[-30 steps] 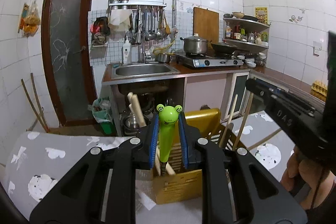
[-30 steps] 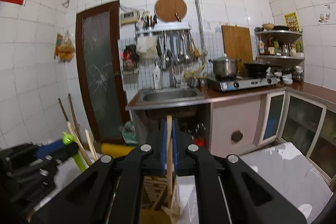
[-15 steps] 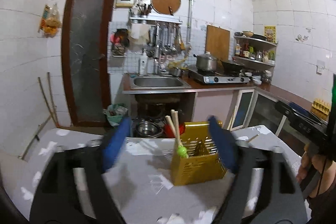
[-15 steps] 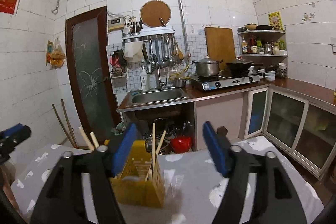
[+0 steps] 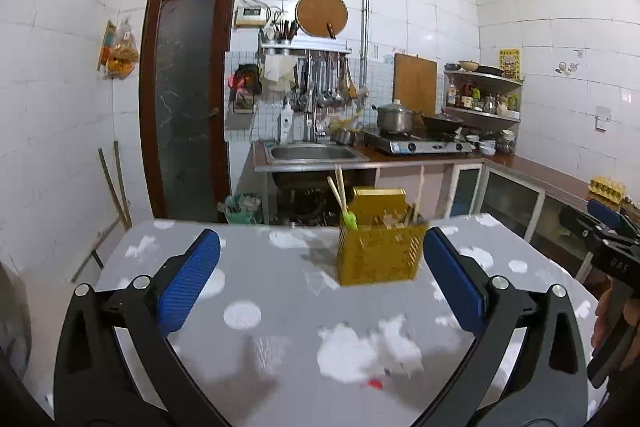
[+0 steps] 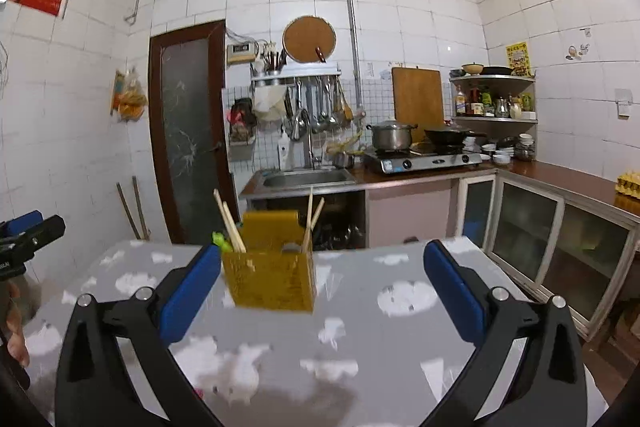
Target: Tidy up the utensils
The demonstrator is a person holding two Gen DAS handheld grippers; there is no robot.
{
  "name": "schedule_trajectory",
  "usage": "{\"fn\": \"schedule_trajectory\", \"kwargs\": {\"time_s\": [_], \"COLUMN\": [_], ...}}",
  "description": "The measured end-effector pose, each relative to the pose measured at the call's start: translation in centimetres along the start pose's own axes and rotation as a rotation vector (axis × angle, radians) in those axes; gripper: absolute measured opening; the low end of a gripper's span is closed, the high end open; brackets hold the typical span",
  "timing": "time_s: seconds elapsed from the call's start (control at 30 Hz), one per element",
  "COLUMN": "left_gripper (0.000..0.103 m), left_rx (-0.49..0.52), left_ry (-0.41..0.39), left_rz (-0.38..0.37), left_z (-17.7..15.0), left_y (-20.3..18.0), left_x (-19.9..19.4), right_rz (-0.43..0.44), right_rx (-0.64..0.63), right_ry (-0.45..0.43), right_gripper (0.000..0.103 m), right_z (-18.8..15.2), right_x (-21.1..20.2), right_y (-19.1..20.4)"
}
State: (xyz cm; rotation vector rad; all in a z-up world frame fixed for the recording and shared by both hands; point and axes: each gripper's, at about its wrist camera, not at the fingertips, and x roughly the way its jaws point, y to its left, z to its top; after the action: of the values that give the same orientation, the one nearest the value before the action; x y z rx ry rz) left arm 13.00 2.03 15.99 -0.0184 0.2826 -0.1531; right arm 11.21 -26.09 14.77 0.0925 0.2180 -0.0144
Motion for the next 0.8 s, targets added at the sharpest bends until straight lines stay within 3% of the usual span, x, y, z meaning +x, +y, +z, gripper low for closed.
{"fn": "schedule_trajectory", "kwargs": {"time_s": [0.33,0.43,0.53,0.6,0.8], "left_gripper": [0.098,0.098,0.098,0.098,0.098], "left_rx": [-0.003,0.019,-0.012,-0.035,0.035], "left_ry": [-0.016,-0.014,0.018,0.021,-0.05], "left_rz": [0.059,0.086,0.052,0.076,0.133], "left_z": [-7.4,-10.0,-11.9,-13.0,-15.3], "left_y": [-0.8,-1.2,-1.0,-0.8,-1.5], "left_x": [-2.0,-1.4,-0.6,-0.1,-0.2], "right_rz": [-0.021,-0.011,0.009,0.018,-0.002], "right_rx": [-0.033,-0.035,-0.026,-0.003,0.016], "right_ry": [0.03,0.044,0.059,0.07,0.108], "right_gripper": [0.099,0.099,0.099,0.099,0.099], "right_z": [-6.5,-9.0,-11.3,-12.3,-14.4], "right_x": [-2.1,-1.7,-1.2,-0.8,0.4], "right_y": [1.2,1.3,1.5,1.3,1.0]}}
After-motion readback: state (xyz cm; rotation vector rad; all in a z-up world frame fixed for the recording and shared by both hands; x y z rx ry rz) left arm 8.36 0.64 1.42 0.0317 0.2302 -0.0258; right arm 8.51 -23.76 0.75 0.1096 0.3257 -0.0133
